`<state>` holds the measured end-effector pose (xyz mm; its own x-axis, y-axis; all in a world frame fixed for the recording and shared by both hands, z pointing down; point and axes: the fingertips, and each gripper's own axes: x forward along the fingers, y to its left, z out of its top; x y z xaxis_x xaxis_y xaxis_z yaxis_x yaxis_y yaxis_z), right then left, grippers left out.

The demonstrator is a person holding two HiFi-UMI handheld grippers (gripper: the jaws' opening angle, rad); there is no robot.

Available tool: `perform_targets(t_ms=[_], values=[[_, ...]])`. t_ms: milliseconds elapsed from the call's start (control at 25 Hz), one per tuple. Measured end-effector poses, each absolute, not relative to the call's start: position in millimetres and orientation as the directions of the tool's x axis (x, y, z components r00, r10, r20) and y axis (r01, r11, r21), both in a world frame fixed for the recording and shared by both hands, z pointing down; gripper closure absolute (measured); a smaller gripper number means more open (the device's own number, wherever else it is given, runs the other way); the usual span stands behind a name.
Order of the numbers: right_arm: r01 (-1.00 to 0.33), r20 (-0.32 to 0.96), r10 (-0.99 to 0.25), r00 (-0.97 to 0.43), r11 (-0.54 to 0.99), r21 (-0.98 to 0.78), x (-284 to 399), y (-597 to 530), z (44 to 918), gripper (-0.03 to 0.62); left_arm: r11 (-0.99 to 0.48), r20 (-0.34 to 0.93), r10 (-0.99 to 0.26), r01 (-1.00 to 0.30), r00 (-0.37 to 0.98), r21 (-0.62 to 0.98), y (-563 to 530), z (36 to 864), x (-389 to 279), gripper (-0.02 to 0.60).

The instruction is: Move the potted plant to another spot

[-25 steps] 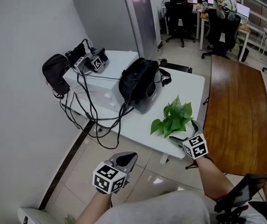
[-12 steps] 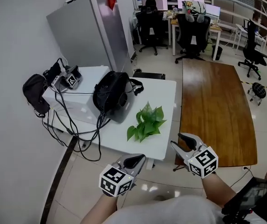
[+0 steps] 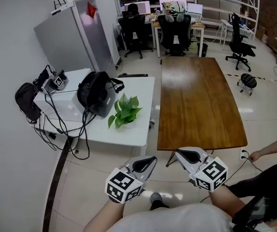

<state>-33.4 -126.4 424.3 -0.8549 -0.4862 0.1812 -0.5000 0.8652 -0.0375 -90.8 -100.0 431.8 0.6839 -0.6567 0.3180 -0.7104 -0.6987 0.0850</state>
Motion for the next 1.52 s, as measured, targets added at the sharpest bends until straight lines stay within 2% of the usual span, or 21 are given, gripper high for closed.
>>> perform_targets(t_ms=[360,640,880,1520], values=[[-0.54,0.222,-0.513,-0.829,0.838,-0.08,67.1,52.2,405.5,0.589,-0.763,0.268,-0.61,-0.644,0.746,0.053,56.4,400.8,19.7,0.595],[-0.54,0.248,-0.512,-0.822,0.84,-0.057,93.9,142.2,383.1,0.589,-0.793,0.26,-0.578,-0.607,0.774,0.046,150.0,379.8,63.5,0.595],[-0.567,0.248,-0.538,-0.806,0.821,-0.061,90.7,167.3,371.5,0.589,-0.803,0.256,-0.564,-0.594,0.786,0.056,179.0,363.7,62.3,0.595],[-0.587,0.24,-0.552,-0.798,0.804,-0.101,2.8,192.4,355.5,0.589,-0.794,0.264,-0.576,-0.607,0.773,0.045,201.1,345.9,-25.4,0.595]])
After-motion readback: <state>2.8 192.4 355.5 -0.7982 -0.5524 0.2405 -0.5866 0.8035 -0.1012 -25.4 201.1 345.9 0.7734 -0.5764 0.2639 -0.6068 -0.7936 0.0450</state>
